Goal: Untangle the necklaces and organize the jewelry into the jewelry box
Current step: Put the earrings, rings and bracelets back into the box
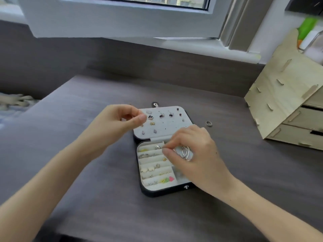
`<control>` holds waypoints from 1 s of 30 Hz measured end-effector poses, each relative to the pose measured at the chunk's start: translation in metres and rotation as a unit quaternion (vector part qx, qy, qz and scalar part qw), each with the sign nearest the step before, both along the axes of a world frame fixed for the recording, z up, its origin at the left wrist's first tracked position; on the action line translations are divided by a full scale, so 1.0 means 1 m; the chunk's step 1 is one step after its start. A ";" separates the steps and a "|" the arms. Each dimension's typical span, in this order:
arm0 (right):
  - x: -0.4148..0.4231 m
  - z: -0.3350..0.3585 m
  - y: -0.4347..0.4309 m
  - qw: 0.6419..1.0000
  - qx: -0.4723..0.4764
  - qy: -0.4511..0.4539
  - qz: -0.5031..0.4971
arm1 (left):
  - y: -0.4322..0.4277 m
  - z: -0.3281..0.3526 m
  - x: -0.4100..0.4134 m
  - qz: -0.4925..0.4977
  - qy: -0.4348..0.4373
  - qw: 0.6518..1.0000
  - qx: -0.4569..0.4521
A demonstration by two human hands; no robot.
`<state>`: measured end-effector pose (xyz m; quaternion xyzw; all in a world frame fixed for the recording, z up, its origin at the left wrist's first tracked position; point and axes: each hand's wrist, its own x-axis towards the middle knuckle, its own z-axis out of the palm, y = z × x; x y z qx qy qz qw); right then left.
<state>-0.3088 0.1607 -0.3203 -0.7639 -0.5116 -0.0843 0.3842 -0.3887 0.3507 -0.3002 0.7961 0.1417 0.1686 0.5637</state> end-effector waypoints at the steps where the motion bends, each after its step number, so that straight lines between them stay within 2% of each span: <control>1: -0.002 -0.004 0.005 0.999 -0.002 -0.048 -0.004 | 0.001 -0.003 -0.005 0.002 0.003 1.000 -0.010; 4: -0.004 -0.011 0.015 0.987 -0.008 -0.162 -0.019 | 0.003 -0.010 -0.013 0.005 0.010 1.000 -0.028; 7: -0.002 -0.015 0.015 0.973 -0.022 -0.230 -0.018 | 0.002 -0.013 -0.014 -0.005 0.001 0.999 -0.040; 21: 0.001 -0.014 -0.003 0.962 -0.071 -0.264 0.021 | 0.001 -0.015 -0.022 -0.029 -0.001 1.000 0.004; 26: 0.002 -0.009 -0.010 0.946 -0.100 -0.305 0.055 | 0.000 -0.019 -0.021 -0.048 0.018 0.997 0.049; 30: 0.004 -0.005 -0.010 0.949 -0.096 -0.294 0.056 | -0.002 -0.017 -0.020 -0.078 0.035 0.993 0.086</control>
